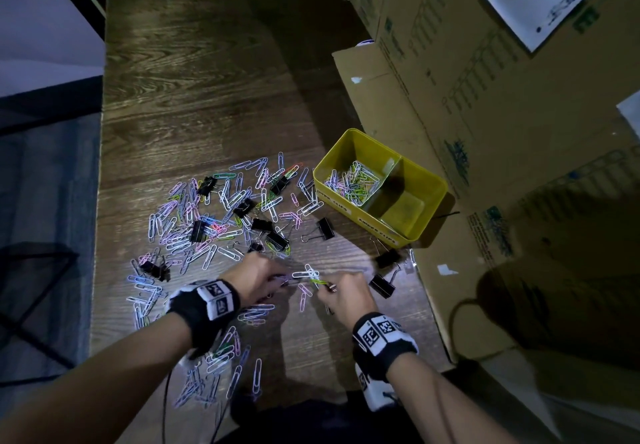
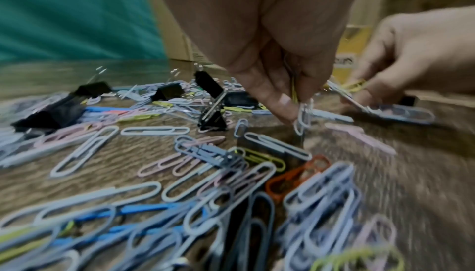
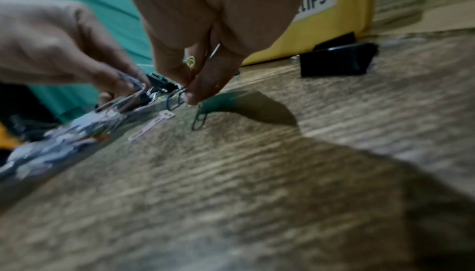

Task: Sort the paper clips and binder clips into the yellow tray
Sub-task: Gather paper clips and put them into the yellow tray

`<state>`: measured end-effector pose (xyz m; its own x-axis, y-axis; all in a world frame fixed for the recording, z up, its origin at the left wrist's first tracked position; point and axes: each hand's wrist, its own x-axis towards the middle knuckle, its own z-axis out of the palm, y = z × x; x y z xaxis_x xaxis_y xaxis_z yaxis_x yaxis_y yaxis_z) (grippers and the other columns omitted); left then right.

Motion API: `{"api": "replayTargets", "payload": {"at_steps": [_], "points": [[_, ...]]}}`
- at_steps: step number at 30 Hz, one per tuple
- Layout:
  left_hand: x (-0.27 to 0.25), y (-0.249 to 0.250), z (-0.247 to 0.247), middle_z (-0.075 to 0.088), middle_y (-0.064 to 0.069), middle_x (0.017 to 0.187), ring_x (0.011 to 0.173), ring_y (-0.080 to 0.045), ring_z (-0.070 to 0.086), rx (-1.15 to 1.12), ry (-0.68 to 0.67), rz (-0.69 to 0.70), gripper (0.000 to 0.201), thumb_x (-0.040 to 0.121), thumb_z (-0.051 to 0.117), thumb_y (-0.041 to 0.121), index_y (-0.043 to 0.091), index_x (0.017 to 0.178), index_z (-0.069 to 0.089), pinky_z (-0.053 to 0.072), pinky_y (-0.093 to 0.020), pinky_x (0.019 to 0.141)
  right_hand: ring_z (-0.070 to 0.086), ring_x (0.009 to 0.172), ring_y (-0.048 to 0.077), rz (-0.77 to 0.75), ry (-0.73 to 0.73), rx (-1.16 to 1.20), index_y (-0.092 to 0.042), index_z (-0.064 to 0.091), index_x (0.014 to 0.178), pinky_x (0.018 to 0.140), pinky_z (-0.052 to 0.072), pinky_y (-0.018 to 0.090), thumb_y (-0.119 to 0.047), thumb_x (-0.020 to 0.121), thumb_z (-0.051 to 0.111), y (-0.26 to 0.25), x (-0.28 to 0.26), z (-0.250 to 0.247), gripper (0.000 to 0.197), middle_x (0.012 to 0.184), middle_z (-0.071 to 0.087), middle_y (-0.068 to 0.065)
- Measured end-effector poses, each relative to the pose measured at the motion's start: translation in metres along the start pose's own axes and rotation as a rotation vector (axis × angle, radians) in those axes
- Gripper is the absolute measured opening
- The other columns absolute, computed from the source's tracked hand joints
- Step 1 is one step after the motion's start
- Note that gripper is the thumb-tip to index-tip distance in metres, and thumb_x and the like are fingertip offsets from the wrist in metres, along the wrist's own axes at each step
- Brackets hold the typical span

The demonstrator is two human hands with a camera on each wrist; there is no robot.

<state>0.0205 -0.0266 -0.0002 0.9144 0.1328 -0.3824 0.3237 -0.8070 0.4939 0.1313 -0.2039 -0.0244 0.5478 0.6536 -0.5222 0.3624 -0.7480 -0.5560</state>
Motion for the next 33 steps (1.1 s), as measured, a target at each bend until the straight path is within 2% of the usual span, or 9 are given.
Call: {"api": "replayTargets", "payload": {"at_steps": [3,6,9,11,15,20,24,29,33], "points": [[0.0,0.007,-0.018,0.068,0.01,0.1,0.061,0.014,0.058,-0.219,0.045,-0.115,0.019,0.083,0.067,0.016,0.015,0.102,0.071,0.044,-0.002,0.058,0.069,0.083,0.017,-0.024,0.107,0.172,-0.015,0.071,0.109,0.078,0.05,0.017,-0.022,0.086,0.066,0.005,0.0,-0.006,0.025,0.099,0.074,0.007],[0.005,0.009,-0.035,0.07,0.015,0.075,0.05,0.006,0.057,-0.555,0.079,-0.255,0.017,0.077,0.072,0.015,0.024,0.092,0.072,0.044,-0.008,0.05,0.069,0.089,0.015,-0.1,0.167,0.285,-0.017,0.074,0.102,0.092,0.052,0.031,-0.022,0.079,0.073,0.004,-0.004,-0.011,0.023,0.097,0.075,0.004],[0.016,0.019,-0.06,0.074,-0.005,0.073,0.057,-0.016,0.062,-0.784,0.15,-0.263,0.016,0.069,0.076,0.024,0.025,0.085,0.075,0.052,-0.028,0.061,0.067,0.083,0.001,-0.213,0.303,0.356,-0.012,0.073,0.099,0.082,0.056,0.025,-0.013,0.076,0.076,-0.006,-0.014,-0.029,0.023,0.097,0.074,0.004],[0.032,0.033,-0.077,0.072,-0.014,0.084,0.054,-0.013,0.063,-0.917,0.228,-0.239,0.018,0.072,0.074,0.011,0.012,0.09,0.073,0.054,-0.024,0.059,0.064,0.083,-0.01,-0.265,0.401,0.448,-0.011,0.071,0.1,0.078,0.055,0.017,-0.005,0.076,0.076,-0.014,-0.02,-0.043,0.025,0.097,0.072,0.0],[0.082,0.063,-0.105,0.071,-0.007,0.072,0.048,-0.011,0.061,-1.088,0.364,-0.197,0.021,0.076,0.07,-0.003,-0.001,0.097,0.069,0.056,-0.019,0.056,0.067,0.075,-0.003,-0.295,0.528,0.607,-0.01,0.071,0.099,0.069,0.056,0.017,0.002,0.075,0.074,-0.033,-0.027,-0.074,0.026,0.09,0.07,-0.009],[0.138,0.075,-0.103,0.071,-0.014,0.081,0.053,-0.009,0.063,-0.894,0.424,-0.231,0.019,0.078,0.071,0.004,0.004,0.097,0.071,0.057,-0.024,0.064,0.067,0.076,-0.002,-0.285,0.656,0.564,-0.006,0.072,0.098,0.072,0.056,0.017,-0.007,0.077,0.075,-0.047,-0.014,-0.116,0.021,0.093,0.072,-0.001],[0.144,0.074,-0.099,0.068,0.004,0.084,0.072,-0.006,0.06,-0.442,0.293,-0.21,0.024,0.078,0.074,0.022,0.016,0.101,0.072,0.047,-0.019,0.072,0.067,0.074,0.005,-0.206,0.703,0.442,-0.011,0.074,0.1,0.073,0.056,0.022,-0.017,0.079,0.074,-0.055,0.013,-0.149,0.022,0.091,0.074,0.001],[0.117,0.066,-0.1,0.07,0.006,0.088,0.069,0.0,0.061,-0.581,0.422,-0.145,0.017,0.084,0.065,0.013,0.019,0.099,0.072,0.051,-0.014,0.069,0.067,0.091,0.014,-0.081,0.551,0.229,-0.01,0.071,0.11,0.087,0.052,0.025,-0.02,0.084,0.067,-0.062,0.055,-0.172,0.028,0.106,0.072,0.007],[0.078,0.051,-0.095,0.07,0.006,0.083,0.071,-0.018,0.066,-0.591,0.32,-0.158,0.012,0.086,0.064,0.016,0.022,0.093,0.071,0.056,-0.032,0.069,0.066,0.096,0.023,0.003,0.358,0.0,-0.007,0.069,0.111,0.091,0.052,0.033,-0.02,0.088,0.064,-0.067,0.087,-0.168,0.028,0.11,0.07,0.012]]}}
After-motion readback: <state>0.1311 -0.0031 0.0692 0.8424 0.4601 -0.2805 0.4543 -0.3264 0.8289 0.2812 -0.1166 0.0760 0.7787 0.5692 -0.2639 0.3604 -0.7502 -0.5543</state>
